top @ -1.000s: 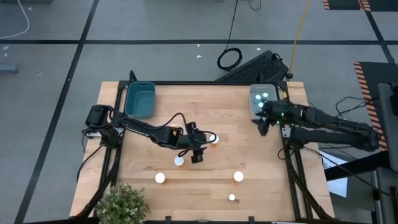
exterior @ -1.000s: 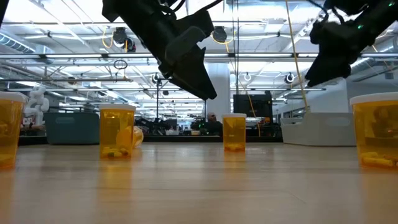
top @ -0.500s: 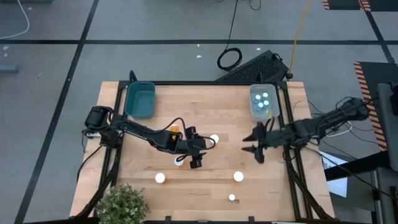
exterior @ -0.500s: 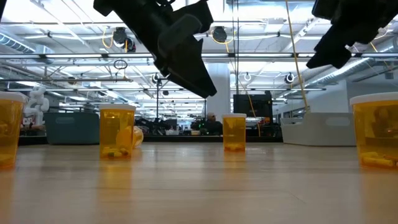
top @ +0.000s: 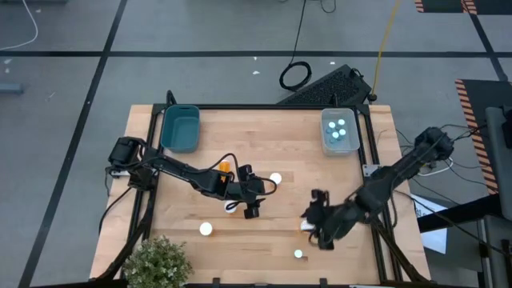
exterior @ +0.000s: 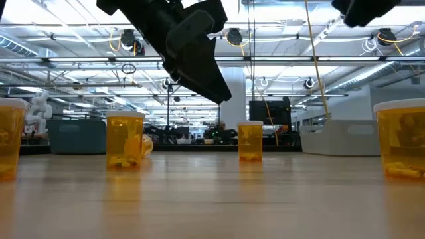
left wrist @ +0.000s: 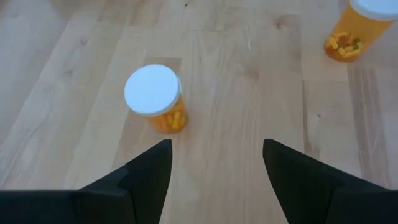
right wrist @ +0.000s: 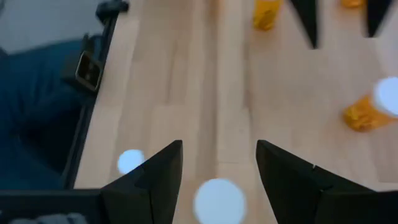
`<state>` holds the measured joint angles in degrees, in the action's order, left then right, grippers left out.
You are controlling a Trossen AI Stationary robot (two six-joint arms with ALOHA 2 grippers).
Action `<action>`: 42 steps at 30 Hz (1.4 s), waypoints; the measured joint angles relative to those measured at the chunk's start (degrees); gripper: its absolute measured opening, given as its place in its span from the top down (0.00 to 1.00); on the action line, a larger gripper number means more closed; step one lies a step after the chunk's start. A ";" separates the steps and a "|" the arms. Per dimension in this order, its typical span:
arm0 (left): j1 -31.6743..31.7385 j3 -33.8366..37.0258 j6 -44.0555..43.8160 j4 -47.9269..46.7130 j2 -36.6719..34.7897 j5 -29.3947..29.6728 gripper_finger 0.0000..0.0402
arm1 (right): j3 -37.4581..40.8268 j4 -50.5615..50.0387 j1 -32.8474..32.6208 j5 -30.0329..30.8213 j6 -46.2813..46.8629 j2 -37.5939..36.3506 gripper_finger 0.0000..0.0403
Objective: Pick and place medicine bottles into bin by pill shape (circle, oval)
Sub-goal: Put the blue tablet bottle into the gray bin
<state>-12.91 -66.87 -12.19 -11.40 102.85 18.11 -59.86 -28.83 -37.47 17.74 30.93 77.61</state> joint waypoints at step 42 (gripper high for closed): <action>0.01 0.00 -0.43 0.94 0.00 0.61 0.37 | -18.57 -8.81 -3.41 -12.07 -2.19 27.26 0.40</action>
<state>-12.90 -66.87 -12.61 -10.46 102.85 18.72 -78.43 -37.64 -40.88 5.67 28.74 104.87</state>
